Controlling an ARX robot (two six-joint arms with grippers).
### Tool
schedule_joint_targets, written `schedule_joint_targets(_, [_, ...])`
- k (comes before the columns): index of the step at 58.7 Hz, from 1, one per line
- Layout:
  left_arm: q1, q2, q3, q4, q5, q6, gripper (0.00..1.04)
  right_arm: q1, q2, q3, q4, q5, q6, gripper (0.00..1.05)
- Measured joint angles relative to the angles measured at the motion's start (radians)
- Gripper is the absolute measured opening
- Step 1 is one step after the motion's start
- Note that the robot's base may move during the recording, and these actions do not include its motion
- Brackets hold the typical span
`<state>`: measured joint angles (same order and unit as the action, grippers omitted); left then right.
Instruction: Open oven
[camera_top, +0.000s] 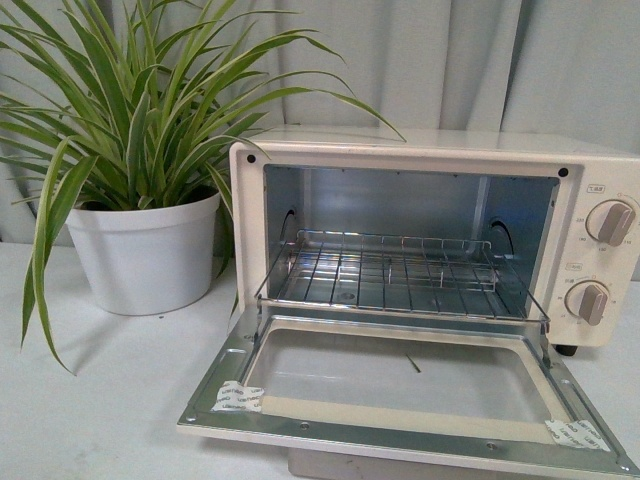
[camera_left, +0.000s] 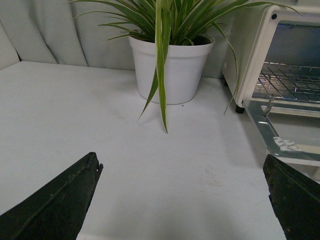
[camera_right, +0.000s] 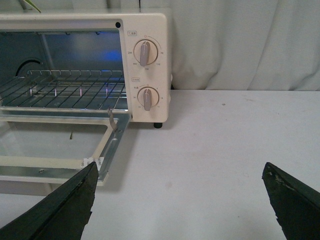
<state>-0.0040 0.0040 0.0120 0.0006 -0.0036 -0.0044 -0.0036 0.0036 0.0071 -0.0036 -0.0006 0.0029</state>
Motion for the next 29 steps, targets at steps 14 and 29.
schedule_joint_targets(14, [0.0,0.0,0.0,0.0,0.0,0.0,0.98,0.0,0.0,0.0,0.0,0.0,0.0,0.95])
schedule_joint_targets(29, [0.0,0.0,0.0,0.0,0.0,0.0,0.98,0.0,0.0,0.0,0.0,0.0,0.0,0.95])
